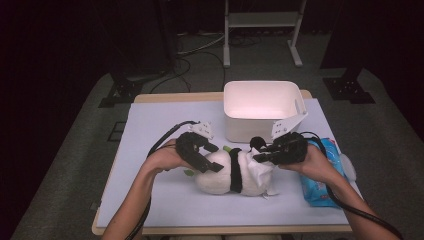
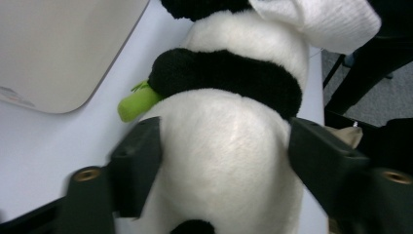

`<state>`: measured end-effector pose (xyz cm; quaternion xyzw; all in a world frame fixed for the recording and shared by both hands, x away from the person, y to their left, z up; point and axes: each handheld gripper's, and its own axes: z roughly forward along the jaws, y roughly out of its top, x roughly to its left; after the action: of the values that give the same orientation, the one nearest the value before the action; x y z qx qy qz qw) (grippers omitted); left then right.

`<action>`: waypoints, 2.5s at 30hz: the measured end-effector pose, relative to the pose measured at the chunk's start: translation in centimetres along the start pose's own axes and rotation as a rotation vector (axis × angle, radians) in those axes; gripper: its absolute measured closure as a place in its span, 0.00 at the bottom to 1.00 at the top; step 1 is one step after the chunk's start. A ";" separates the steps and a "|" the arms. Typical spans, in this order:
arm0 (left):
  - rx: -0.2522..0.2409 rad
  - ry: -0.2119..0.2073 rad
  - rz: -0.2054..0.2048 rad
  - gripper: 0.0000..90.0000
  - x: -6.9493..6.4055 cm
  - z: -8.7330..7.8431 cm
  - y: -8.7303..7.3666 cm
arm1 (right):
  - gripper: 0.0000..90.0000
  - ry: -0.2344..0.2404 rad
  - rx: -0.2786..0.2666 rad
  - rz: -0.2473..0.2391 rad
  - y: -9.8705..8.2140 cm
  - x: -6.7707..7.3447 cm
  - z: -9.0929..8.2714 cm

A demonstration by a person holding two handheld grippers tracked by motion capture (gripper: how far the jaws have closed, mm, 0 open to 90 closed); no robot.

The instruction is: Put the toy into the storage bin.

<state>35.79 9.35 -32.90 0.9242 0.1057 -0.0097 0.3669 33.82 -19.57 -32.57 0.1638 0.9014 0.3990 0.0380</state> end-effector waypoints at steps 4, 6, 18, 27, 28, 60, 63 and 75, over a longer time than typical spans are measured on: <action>0.016 -0.001 0.005 0.41 -0.2 0.5 -0.1 | 0.90 0.003 -0.001 -0.007 0.2 0.2 -0.3; 0.011 -0.002 0.005 0.41 -0.3 0.5 -0.2 | 0.90 0.003 -0.001 -0.009 0.4 0.3 -0.4; 0.040 -0.018 0.039 0.41 -1.6 0.2 -0.2 | 0.90 -0.010 -0.007 -0.003 1.4 -1.0 0.1; 0.045 -0.040 0.043 0.41 -1.6 -0.3 1.1 | 0.90 0.031 -0.002 -0.017 0.6 0.4 0.3; 0.044 -0.042 0.046 0.42 -1.5 -0.3 1.2 | 0.90 0.034 -0.003 -0.019 0.5 0.6 0.3; 0.139 -0.011 0.001 0.84 1.5 4.1 2.9 | 0.90 0.042 0.003 -0.063 -0.2 2.6 -0.1; 0.101 -0.023 0.004 0.86 1.5 3.6 3.2 | 0.90 0.041 0.001 -0.066 0.0 2.6 -0.3; 0.046 -0.015 0.028 0.87 1.0 2.5 4.4 | 0.90 0.042 -0.010 -0.073 0.3 2.8 -0.8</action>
<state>37.77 4.71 -31.86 0.9337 0.0895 -0.0140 0.3465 31.08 -19.02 -31.70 0.1224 0.9053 0.4052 0.0346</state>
